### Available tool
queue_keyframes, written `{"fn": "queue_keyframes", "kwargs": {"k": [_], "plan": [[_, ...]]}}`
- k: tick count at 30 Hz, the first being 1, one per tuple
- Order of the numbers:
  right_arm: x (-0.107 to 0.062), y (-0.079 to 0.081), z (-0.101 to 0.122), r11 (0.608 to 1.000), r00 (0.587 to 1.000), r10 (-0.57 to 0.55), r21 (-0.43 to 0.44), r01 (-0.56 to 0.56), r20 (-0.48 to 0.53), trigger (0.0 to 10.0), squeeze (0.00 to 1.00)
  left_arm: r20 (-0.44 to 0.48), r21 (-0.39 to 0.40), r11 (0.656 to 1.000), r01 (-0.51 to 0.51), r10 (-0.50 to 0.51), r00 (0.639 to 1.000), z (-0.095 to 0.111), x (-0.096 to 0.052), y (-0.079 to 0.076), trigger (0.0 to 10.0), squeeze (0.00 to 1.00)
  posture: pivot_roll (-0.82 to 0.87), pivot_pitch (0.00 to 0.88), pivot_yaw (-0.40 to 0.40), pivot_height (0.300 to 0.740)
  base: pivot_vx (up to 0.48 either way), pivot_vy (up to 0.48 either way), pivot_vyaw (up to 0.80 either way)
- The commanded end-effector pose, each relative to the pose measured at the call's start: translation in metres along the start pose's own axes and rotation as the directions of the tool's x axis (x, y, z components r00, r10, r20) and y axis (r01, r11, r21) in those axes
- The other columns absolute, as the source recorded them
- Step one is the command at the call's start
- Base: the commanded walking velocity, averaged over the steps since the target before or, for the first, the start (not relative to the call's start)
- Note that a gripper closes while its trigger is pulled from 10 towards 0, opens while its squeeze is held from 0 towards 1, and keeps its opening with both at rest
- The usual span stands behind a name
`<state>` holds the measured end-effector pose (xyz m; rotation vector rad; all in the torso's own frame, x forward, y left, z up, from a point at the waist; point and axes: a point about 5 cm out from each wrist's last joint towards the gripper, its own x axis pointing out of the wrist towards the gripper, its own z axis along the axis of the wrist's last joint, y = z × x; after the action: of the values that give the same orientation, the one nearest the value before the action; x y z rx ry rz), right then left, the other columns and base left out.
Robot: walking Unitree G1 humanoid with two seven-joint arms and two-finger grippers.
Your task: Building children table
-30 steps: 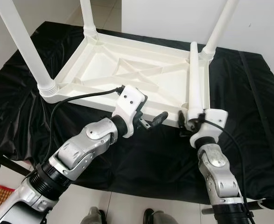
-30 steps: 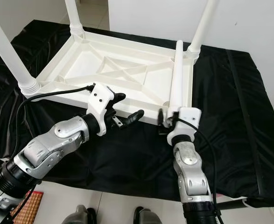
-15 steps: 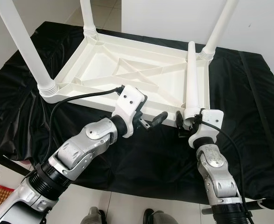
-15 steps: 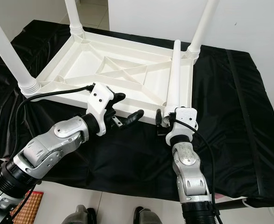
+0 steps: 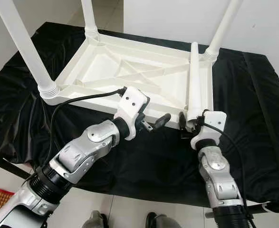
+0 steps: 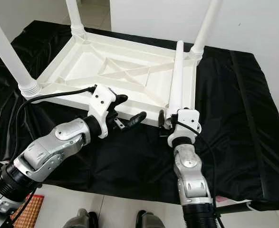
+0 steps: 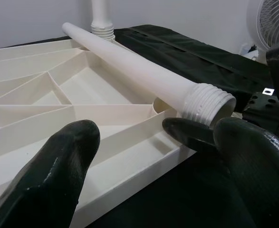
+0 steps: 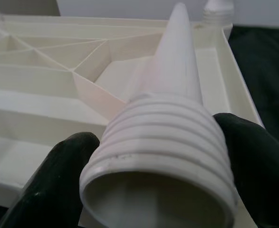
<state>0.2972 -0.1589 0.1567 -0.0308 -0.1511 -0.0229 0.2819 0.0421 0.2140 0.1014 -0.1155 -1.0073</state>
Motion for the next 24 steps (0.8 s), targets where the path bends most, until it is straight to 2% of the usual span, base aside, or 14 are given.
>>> {"fn": "queue_keyframes", "kwargs": {"k": [1,2,3,4,5,6,12,13,14,15,16,20,21,24], "plan": [[0.0,-0.003,-0.005,0.999,0.999,-0.014,0.033,0.015,-0.03,10.0,0.0,-0.001,0.011,0.96,0.279,-0.279,0.96,0.001,-0.003,-0.014,10.0,0.0,0.06,0.169,-0.011,0.74,0.0,0.0,0.0],[0.0,-0.003,-0.005,0.999,0.999,-0.014,0.033,0.015,-0.03,10.0,0.0,-0.001,0.011,0.96,0.279,-0.279,0.96,0.001,-0.003,-0.014,10.0,0.0,0.06,0.169,-0.011,0.74,0.0,0.0,0.0],[0.0,-0.003,-0.005,0.999,0.999,-0.021,0.048,0.023,-0.033,2.8,0.0,-0.001,0.011,0.96,0.279,-0.279,0.96,0.001,-0.003,-0.014,10.0,0.0,0.06,0.169,-0.011,0.74,0.0,0.0,0.0],[0.0,-0.003,-0.006,0.998,0.999,-0.025,0.055,0.027,-0.035,1.5,0.0,-0.002,0.011,0.96,0.278,-0.278,0.96,0.001,-0.004,-0.014,10.0,0.0,0.06,0.169,-0.011,0.74,0.0,0.0,0.0],[0.0,-0.003,-0.006,0.998,0.999,-0.025,0.055,0.027,-0.035,1.5,0.0,-0.002,0.011,0.96,0.278,-0.278,0.96,0.001,-0.004,-0.014,10.0,0.0,0.06,0.169,-0.011,0.74,0.0,0.0,0.0],[0.0,-0.002,-0.006,0.997,0.999,-0.027,0.066,0.029,-0.03,0.0,0.0,-0.002,0.011,0.961,0.278,-0.278,0.961,0.001,-0.004,-0.014,10.0,0.0,0.06,0.169,-0.011,0.74,0.0,0.0,0.0],[-0.001,-0.002,-0.003,0.997,0.999,-0.033,0.067,0.032,0.013,0.0,0.0,-0.004,0.013,0.961,0.275,-0.275,0.961,0.001,-0.004,-0.013,10.0,0.0,0.07,0.173,-0.007,0.74,0.0,0.0,0.0],[-0.003,-0.002,-0.002,0.997,0.998,-0.042,0.066,0.04,0.039,0.7,0.0,-0.005,0.014,0.962,0.274,-0.274,0.962,0.002,-0.004,-0.012,10.0,0.0,0.07,0.171,-0.007,0.74,0.0,0.0,0.0],[-0.003,-0.003,-0.001,0.997,0.997,-0.049,0.064,0.045,0.058,0.7,0.0,-0.005,0.014,0.962,0.274,-0.274,0.962,0.002,-0.004,-0.012,10.0,0.0,0.07,0.171,-0.007,0.74,0.0,0.0,0.0],[-0.005,-0.004,0.001,0.997,0.994,-0.057,0.065,0.052,0.09,10.0,0.0,0.002,0.006,0.962,0.272,-0.272,0.962,0.002,-0.004,-0.011,10.0,0.0,0.07,0.171,-0.007,0.74,0.0,0.0,0.0],[-0.008,-0.004,0.003,0.995,0.991,-0.065,0.085,0.055,0.117,10.0,0.0,0.008,-0.003,0.963,0.271,-0.271,0.963,0.003,-0.004,-0.01,10.0,0.0,0.07,0.171,-0.007,0.74,0.0,0.0,0.0],[-0.011,-0.005,0.006,0.995,0.983,-0.077,0.079,0.065,0.166,10.0,0.0,0.018,-0.018,0.962,0.272,-0.271,0.962,0.004,-0.004,-0.009,10.0,0.0,0.07,0.167,-0.006,0.74,0.0,0.0,0.0],[-0.012,-0.005,0.007,0.995,0.98,-0.076,0.072,0.064,0.182,10.0,0.0,0.035,-0.053,0.96,0.276,-0.275,0.961,0.005,-0.004,-0.008,10.0,1.0,0.07,0.167,-0.006,0.74,0.0,0.0,0.0],[-0.014,-0.006,0.007,0.997,0.978,-0.069,0.054,0.06,0.198,10.0,0.0,0.066,-0.094,0.953,0.289,-0.283,0.957,0.008,-0.004,-0.007,10.0,1.0,0.06,0.164,-0.005,0.74,0.0,0.0,0.0]]}}
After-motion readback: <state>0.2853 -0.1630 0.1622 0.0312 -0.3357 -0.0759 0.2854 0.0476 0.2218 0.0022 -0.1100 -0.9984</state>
